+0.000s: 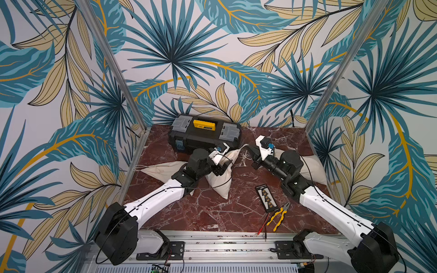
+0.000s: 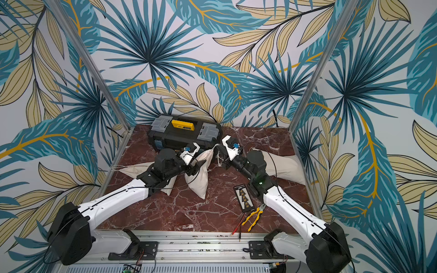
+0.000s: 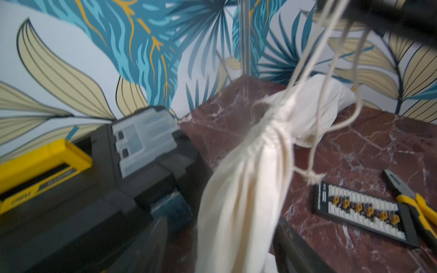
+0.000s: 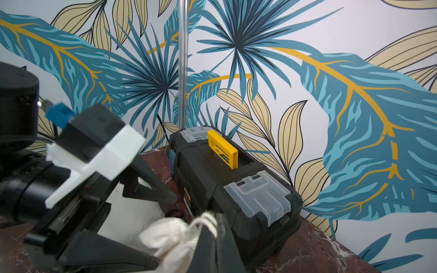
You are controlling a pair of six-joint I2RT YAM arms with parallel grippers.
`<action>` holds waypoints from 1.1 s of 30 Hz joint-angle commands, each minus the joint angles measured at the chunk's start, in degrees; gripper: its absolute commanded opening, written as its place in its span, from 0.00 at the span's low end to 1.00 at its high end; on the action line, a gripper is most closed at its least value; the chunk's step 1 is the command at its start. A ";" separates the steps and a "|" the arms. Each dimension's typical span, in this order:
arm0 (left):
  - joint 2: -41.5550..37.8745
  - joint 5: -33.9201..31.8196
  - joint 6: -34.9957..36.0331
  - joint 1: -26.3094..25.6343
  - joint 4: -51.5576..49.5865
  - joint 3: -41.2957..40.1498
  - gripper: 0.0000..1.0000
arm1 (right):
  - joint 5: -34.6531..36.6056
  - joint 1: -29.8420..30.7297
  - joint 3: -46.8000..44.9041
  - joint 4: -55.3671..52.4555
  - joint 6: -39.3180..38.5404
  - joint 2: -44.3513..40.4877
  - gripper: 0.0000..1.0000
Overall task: Close the soil bag
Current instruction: Frap the soil bag at the center of the board.
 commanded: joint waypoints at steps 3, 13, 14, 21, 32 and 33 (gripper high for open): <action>4.22 4.53 -0.12 -1.03 4.34 6.07 0.67 | -1.07 0.51 1.16 -0.06 -0.51 0.13 0.00; 8.12 12.54 -0.18 -2.29 4.41 9.31 0.63 | 1.81 0.57 2.21 -4.28 -2.52 -2.08 0.00; 8.11 13.03 -0.42 -2.33 4.79 9.19 0.62 | 2.42 0.57 3.09 -6.48 -2.91 -2.52 0.00; 6.28 14.07 -0.87 -3.30 5.72 9.01 0.61 | 7.59 0.60 9.48 -25.13 -4.27 -5.79 0.00; 8.97 12.60 -0.54 -4.88 4.78 13.50 0.43 | 4.60 1.18 11.70 -29.74 -3.86 -6.20 0.00; 9.25 12.80 -0.52 -4.93 4.62 14.03 0.43 | 4.52 1.26 11.72 -29.75 -3.85 -6.04 0.00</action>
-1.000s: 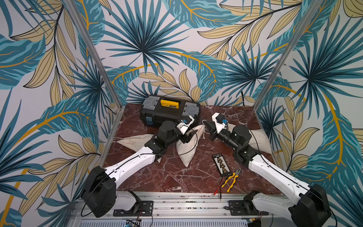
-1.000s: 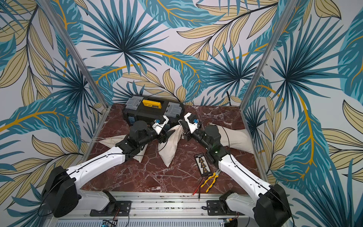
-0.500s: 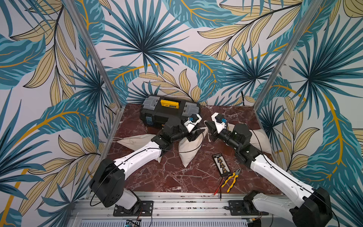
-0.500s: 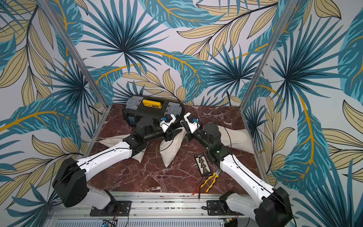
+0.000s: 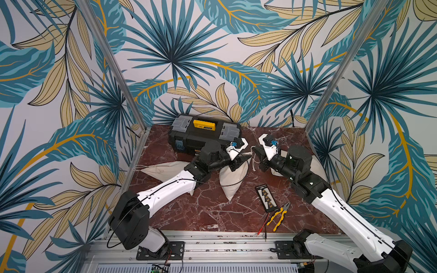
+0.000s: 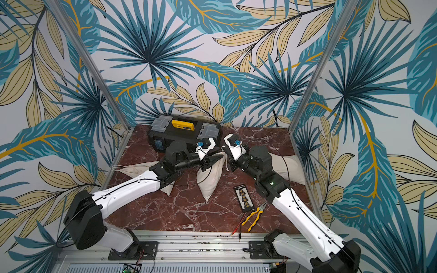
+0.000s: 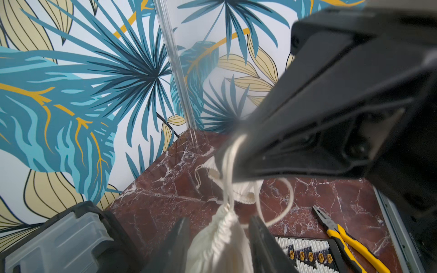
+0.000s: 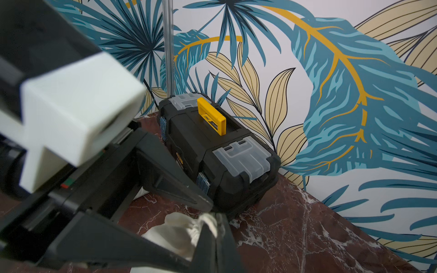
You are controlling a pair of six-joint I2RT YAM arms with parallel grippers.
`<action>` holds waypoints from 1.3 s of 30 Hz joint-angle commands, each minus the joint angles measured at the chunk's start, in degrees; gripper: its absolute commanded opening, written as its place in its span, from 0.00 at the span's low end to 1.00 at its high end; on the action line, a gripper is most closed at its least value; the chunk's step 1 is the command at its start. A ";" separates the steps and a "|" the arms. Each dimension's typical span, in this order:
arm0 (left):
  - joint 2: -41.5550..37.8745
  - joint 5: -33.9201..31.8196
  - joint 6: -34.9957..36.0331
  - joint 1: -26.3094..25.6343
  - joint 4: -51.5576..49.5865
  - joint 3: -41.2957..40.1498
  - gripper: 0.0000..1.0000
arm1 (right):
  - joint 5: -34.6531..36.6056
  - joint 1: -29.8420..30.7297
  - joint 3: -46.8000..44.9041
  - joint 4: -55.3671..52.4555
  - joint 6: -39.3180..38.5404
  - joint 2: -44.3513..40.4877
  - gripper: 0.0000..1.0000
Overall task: Close the soil bag
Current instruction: Frap the soil bag at the center of the board.
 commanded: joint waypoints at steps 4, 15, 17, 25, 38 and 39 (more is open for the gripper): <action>1.98 0.36 1.09 -0.89 -2.33 4.92 0.41 | -1.01 0.76 1.56 -0.51 -0.35 0.37 0.00; 5.99 -6.58 2.56 -1.22 -4.67 5.47 0.11 | -1.22 0.81 2.42 0.08 -0.59 -2.28 0.00; 6.22 -11.30 2.01 -1.29 -4.44 4.95 0.00 | 0.21 0.75 1.97 -0.03 -0.67 -3.46 0.00; 6.70 -48.30 7.55 -1.87 -9.80 -1.77 0.00 | 17.83 0.73 -1.34 2.85 -0.60 -14.35 0.00; 10.92 -65.64 -7.21 5.17 -25.06 -2.90 0.03 | 22.95 0.59 -3.55 5.05 1.20 -21.99 0.00; 11.01 -65.71 -8.20 5.86 -26.15 -2.67 0.04 | 23.02 0.63 -3.65 5.02 1.21 -22.13 0.00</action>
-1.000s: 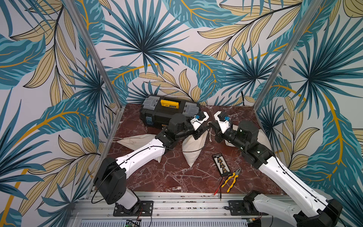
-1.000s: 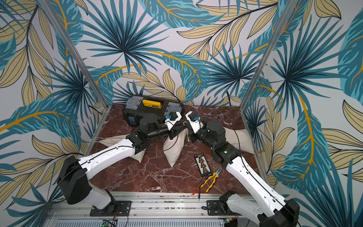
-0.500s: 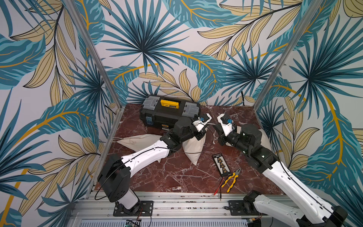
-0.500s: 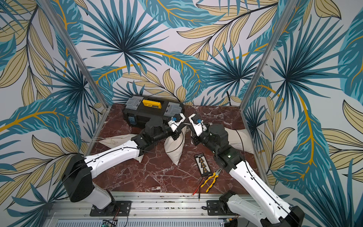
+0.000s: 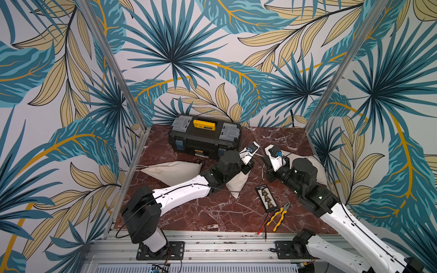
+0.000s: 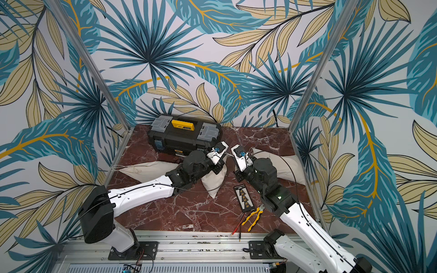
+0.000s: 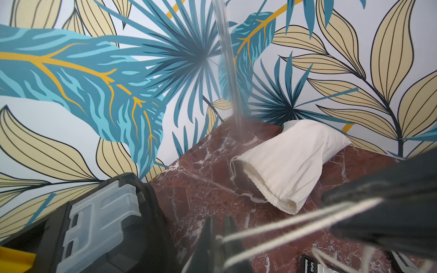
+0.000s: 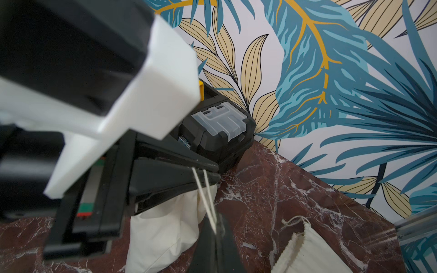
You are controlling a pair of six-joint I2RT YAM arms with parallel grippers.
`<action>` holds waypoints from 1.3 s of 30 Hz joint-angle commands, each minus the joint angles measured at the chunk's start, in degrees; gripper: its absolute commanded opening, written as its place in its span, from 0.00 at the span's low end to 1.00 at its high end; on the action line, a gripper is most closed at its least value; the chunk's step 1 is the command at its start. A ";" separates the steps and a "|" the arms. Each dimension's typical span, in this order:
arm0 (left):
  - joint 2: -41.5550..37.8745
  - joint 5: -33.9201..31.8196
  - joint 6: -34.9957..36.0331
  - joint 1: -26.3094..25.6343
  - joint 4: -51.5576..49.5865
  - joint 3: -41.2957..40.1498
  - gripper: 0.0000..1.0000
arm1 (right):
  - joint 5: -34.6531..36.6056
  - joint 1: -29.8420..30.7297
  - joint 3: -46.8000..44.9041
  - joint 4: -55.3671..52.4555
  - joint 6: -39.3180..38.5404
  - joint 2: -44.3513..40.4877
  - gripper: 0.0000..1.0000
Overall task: Close the soil bag
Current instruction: Frap the soil bag at the center of the board.
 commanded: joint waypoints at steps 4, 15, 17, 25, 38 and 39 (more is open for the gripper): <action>4.31 -33.17 -9.97 17.53 -27.34 -4.74 0.05 | 10.03 -1.71 2.54 12.40 1.82 -11.61 0.00; 4.02 -32.97 -12.28 20.87 -27.86 -6.13 0.17 | 9.81 -1.71 1.62 13.17 1.63 -12.06 0.00; 3.35 -32.51 -12.42 21.49 -27.15 -6.72 0.17 | 9.08 -1.69 1.55 13.22 1.56 -11.83 0.00; -1.86 -30.19 -13.12 24.64 -26.23 -9.97 0.24 | 6.59 -2.05 0.15 14.72 2.25 -8.84 0.00; -10.85 -27.92 -15.23 30.16 -25.80 -15.03 0.00 | -1.25 -3.62 -1.26 19.33 5.37 -1.55 0.00; -11.96 -29.46 -15.12 30.72 -26.83 -15.11 0.00 | -2.05 -3.80 -1.59 19.89 5.61 -0.36 0.00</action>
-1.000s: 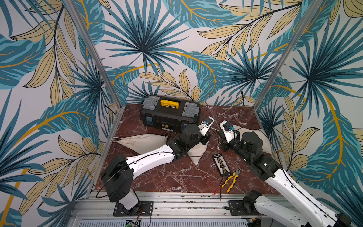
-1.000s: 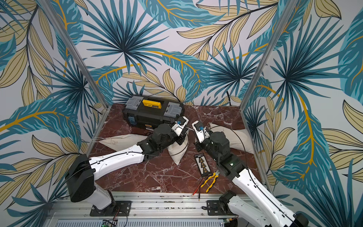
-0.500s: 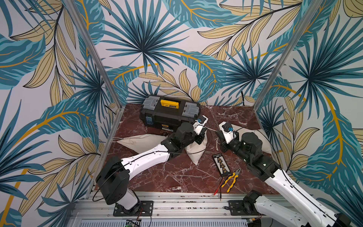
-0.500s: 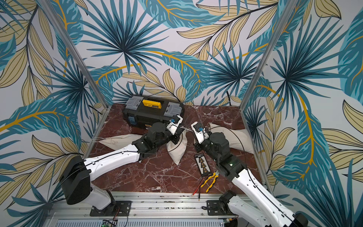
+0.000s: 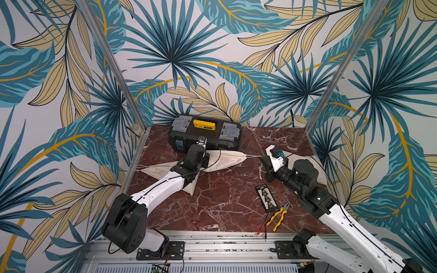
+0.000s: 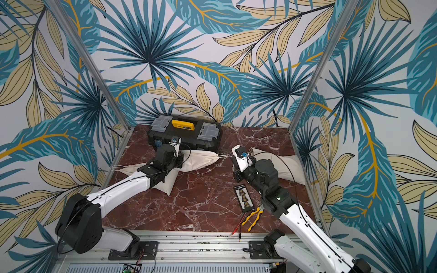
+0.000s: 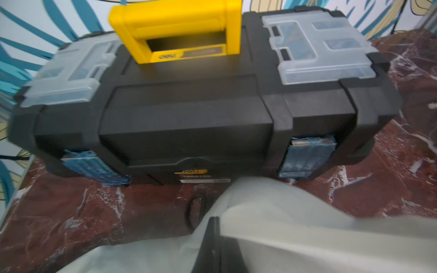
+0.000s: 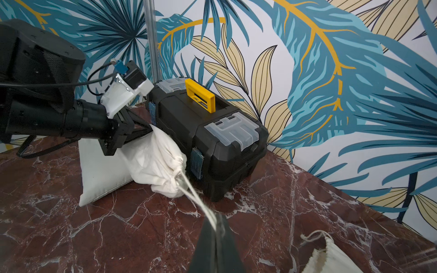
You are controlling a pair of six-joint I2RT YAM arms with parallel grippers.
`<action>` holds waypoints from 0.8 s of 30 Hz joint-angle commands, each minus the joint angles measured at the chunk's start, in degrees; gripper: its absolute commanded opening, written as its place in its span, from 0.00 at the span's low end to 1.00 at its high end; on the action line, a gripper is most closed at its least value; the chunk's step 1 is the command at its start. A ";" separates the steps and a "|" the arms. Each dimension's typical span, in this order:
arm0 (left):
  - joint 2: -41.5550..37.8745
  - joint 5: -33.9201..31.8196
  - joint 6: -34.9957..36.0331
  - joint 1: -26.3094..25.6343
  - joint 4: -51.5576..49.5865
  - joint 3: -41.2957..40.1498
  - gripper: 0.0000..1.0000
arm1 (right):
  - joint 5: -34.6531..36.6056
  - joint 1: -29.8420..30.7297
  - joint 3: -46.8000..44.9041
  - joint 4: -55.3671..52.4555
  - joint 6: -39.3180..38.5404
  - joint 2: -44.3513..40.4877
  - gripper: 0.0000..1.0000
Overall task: Close the soil bag
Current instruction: Frap the soil bag at the center of the board, then place the soil bag at the center of the board.
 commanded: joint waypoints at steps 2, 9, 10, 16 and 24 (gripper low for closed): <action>-4.34 -23.14 -1.24 8.74 -12.06 -3.00 0.00 | 2.37 -2.93 0.99 14.03 3.10 1.10 0.00; -21.79 -31.87 1.82 18.85 -13.61 -8.65 0.00 | -14.00 -3.11 2.40 24.35 7.37 18.54 0.00; -23.47 -32.96 3.06 20.07 -10.77 -9.31 0.00 | -16.49 -3.00 3.67 26.05 8.34 22.20 0.00; -22.09 -31.71 6.90 21.41 1.30 -11.94 0.09 | -21.21 -2.13 11.72 27.23 9.86 36.74 0.28; -7.99 -18.93 -1.50 21.34 -6.01 -8.42 0.72 | 1.91 -5.67 13.45 1.67 -0.64 31.53 0.81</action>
